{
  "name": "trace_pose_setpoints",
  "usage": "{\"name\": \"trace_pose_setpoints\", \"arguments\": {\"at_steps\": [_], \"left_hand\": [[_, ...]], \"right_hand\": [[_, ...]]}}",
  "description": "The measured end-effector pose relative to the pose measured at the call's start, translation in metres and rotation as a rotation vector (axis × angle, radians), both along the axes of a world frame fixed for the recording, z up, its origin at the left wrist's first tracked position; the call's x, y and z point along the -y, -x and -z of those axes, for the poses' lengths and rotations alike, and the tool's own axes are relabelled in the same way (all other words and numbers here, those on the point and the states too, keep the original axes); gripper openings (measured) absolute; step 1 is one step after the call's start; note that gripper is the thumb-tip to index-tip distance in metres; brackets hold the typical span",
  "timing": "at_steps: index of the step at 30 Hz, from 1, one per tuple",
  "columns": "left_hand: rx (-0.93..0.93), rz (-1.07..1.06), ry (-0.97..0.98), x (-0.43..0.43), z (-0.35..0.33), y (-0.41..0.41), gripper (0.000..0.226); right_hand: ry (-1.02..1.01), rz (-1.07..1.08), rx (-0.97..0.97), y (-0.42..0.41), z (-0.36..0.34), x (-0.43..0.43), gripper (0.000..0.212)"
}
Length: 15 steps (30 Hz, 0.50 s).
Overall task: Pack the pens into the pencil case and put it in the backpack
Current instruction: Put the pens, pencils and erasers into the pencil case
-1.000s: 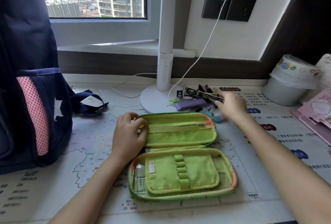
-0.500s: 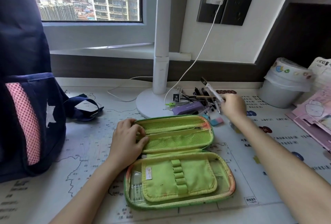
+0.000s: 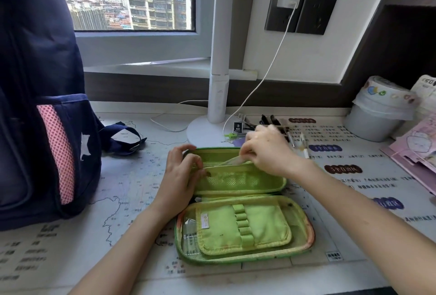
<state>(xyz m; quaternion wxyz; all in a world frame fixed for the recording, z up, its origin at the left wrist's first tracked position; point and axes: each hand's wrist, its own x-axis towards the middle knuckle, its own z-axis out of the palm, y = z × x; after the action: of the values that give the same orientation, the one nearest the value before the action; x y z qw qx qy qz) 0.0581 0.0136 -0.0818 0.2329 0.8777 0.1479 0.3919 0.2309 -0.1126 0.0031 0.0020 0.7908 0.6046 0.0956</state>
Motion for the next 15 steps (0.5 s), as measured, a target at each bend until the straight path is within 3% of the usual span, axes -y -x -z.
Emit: {"name": "trace_pose_setpoints", "arguments": {"at_steps": [5,9,11,13,15], "left_hand": [[0.012,0.017,0.005,0.000,0.002,0.000,0.009],[0.031,0.016,-0.012,-0.002,0.005,-0.002,0.010],[0.036,0.015,-0.014,-0.002,0.006,-0.003,0.011],[0.041,0.015,-0.008,-0.003,0.007,-0.003,0.010],[0.042,0.016,0.007,-0.005,0.009,-0.004,0.007]], "right_hand": [[0.102,-0.082,-0.341,0.027,0.011,-0.018,0.021],[0.083,-0.073,-0.365,0.039,0.019,-0.010,0.034],[0.114,-0.053,-0.500,0.037,0.011,-0.003,0.043],[-0.098,0.036,-0.675,0.020,0.005,0.000,0.044],[-0.481,0.232,-0.548,-0.015,0.008,-0.005,0.032]]}}
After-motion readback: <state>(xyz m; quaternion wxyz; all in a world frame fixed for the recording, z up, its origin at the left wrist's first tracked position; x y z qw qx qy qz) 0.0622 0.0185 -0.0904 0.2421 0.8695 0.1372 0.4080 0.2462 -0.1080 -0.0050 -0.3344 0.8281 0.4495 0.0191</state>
